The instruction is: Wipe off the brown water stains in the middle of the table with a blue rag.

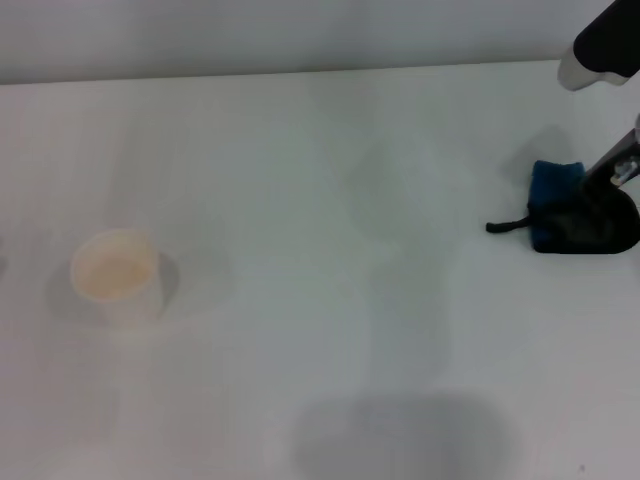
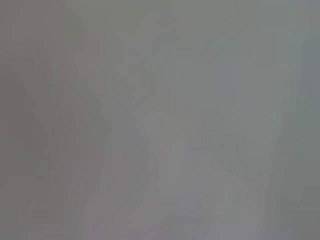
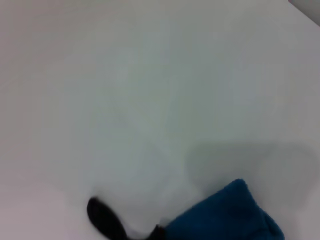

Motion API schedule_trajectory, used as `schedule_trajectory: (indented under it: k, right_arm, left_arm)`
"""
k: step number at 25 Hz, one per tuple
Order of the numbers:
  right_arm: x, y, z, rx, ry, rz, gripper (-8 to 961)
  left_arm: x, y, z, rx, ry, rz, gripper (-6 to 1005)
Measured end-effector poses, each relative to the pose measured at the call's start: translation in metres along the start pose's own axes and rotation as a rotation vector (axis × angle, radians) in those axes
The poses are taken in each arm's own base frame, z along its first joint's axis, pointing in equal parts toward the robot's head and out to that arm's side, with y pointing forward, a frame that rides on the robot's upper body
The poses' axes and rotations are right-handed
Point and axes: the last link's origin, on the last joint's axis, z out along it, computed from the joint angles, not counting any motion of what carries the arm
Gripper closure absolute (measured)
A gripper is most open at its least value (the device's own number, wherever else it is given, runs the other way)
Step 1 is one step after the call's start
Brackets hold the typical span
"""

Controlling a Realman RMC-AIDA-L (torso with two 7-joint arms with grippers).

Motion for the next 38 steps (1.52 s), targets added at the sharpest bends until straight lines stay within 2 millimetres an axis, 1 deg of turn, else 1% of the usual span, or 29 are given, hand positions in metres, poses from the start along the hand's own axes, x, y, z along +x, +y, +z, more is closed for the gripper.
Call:
schedule_trajectory:
  k: [8,14,18,21,26,31,38]
  right_arm:
    - [-0.007,0.016,0.007,-0.057,-0.012,-0.029,810]
    - [-0.014,0.019,0.005,-0.079,-0.048,-0.031,792]
    - [-0.025,0.025,0.003,-0.106,-0.083,-0.049,781]
    - [-0.034,0.032,0.002,-0.123,-0.1,-0.078,772]
    - [-0.043,0.038,0.001,-0.125,-0.11,-0.108,758]
    - [-0.043,0.035,-0.001,-0.121,-0.117,-0.097,743]
    - [-0.033,0.028,-0.004,-0.136,-0.116,-0.037,723]
  left_arm:
    - [-0.001,0.0,0.001,0.002,-0.008,-0.001,152]
    - [-0.001,0.001,0.002,-0.001,-0.007,-0.002,152]
    - [-0.002,0.002,0.002,0.001,-0.009,-0.005,152]
    - [-0.002,0.002,0.001,0.001,-0.011,-0.006,152]
    - [-0.004,0.002,-0.001,0.005,-0.014,-0.008,152]
    - [-0.004,0.001,-0.003,0.009,-0.018,-0.008,152]
    - [-0.004,0.0,-0.003,0.01,-0.018,-0.007,152]
